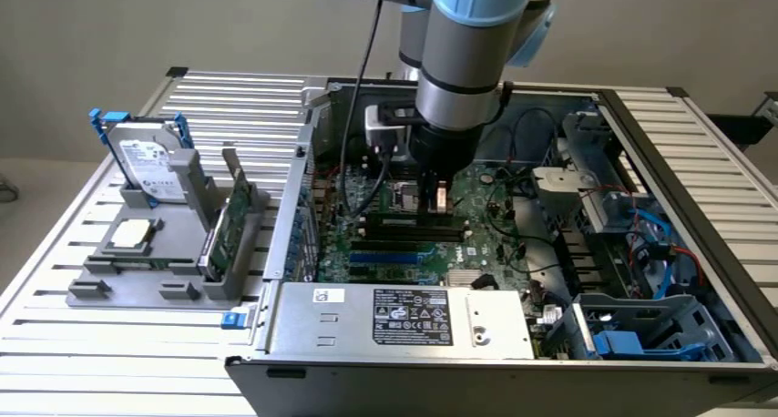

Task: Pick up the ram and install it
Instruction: 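Insert the ram into the slot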

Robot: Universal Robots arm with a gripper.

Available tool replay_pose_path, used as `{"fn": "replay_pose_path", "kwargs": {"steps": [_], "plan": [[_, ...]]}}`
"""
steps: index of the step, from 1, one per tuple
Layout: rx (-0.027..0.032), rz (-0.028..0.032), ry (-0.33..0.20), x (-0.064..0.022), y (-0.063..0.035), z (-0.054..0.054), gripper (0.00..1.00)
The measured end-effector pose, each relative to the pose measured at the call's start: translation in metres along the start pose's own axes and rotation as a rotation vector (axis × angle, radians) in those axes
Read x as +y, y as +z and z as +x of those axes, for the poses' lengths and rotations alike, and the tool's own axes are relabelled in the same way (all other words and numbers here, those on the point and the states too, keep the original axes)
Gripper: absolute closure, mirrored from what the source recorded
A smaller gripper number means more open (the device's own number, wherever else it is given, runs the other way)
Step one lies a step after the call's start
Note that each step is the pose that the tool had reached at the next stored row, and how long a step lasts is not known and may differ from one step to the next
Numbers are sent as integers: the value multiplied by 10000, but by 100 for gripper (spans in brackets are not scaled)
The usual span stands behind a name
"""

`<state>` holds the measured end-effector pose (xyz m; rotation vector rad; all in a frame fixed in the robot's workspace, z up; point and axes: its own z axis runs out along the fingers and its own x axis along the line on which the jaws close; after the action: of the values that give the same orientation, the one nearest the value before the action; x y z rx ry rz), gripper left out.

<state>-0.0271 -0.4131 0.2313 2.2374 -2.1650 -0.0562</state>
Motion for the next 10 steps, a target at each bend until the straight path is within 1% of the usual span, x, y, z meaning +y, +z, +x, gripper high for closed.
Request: {"fn": "replay_pose_path", "kwargs": {"steps": [10], "plan": [[-1, 1, 0, -1, 39, 17, 86]]}}
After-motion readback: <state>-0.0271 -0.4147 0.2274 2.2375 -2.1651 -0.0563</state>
